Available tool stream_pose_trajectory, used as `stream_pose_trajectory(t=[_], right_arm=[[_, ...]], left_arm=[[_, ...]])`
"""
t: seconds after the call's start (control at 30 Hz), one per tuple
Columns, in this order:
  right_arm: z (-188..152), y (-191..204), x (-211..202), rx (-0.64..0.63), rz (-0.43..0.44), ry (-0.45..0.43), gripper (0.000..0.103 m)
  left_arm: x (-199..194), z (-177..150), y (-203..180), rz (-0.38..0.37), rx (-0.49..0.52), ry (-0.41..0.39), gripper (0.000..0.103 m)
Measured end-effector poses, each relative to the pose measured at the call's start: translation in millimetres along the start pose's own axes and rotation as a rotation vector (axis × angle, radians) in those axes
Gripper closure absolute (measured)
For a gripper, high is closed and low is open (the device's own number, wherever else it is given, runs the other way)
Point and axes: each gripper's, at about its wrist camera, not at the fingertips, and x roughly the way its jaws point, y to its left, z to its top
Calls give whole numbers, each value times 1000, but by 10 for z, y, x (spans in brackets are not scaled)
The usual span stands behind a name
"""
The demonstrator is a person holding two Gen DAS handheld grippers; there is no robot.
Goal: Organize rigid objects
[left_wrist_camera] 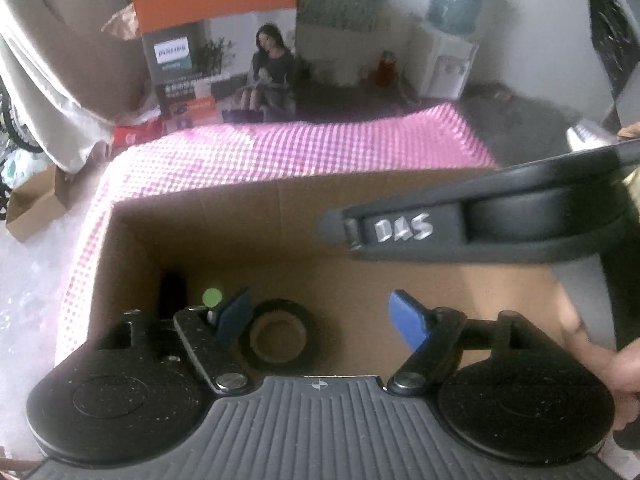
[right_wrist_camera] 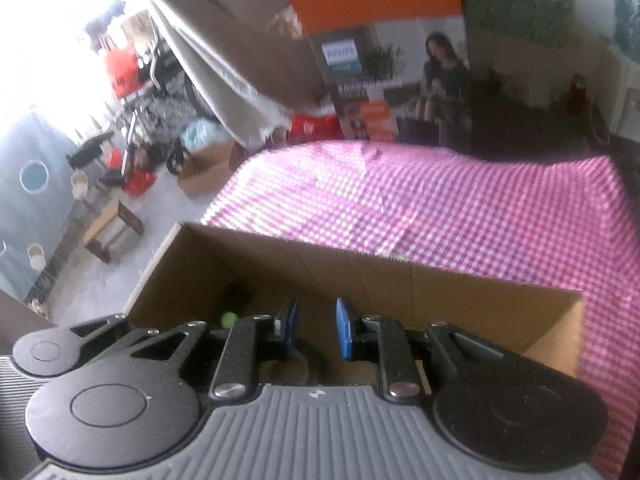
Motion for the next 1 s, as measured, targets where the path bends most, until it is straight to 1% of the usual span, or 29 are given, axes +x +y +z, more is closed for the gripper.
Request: stream_pose_trajectory(t=[0.1, 0.2, 0.33, 0.37, 0.43, 0.47, 0.5, 0.53, 0.57, 0.6, 0.63, 0.67, 0.7, 0.77, 0.83, 1.0], right_arm=[[-45, 61, -289, -7, 7, -56, 80], [-110, 140, -497, -12, 2, -86, 80], [-236, 214, -767, 13, 31, -113, 79], [-286, 241, -861, 16, 41, -129, 76], [-398, 296, -1045, 13, 56, -165, 56], [-475, 335, -1167, 8, 60, -196, 40], [-549, 371, -1275, 1, 62, -224, 35], [-630, 408, -1377, -8, 66, -245, 34], [-717, 446, -1476, -12, 71, -262, 30], [-813, 477, -1569, -9, 76, -278, 23], [-908, 501, -1650, -9, 83, -293, 18], [-1014, 532, -1722, -12, 89, -308, 8], [-1114, 559, -1786, -16, 88, -322, 1], [-1334, 621, -1905, -35, 70, -352, 0], [-1556, 689, -1958, -64, 31, -352, 0], [-2022, 870, -1831, -125, -134, -269, 0]], left_arm=[[-232, -62, -33, -24, 3, -54, 21], [-418, -120, -21, -39, -7, -95, 19], [-718, -272, 57, -75, -41, -144, 14], [-792, -325, 76, -80, -42, -158, 12], [-933, -444, 106, -82, -39, -187, 9], [-1013, -523, 119, -80, -32, -204, 8], [-1083, -598, 130, -74, -30, -224, 7], [-1137, -673, 136, -66, -29, -241, 6], [-1181, -745, 145, -59, -28, -252, 5], [-1212, -804, 161, -56, -28, -256, 5], [-1243, -891, 167, -55, -31, -255, 5], [-1269, -991, 178, -54, -34, -254, 5], [-1284, -1098, 188, -55, -32, -252, 4], [-1295, -1292, 187, -59, -23, -233, 3], [-1252, -1470, 216, -74, -31, -206, 3], [-1058, -1849, 218, -148, -44, -121, 3]])
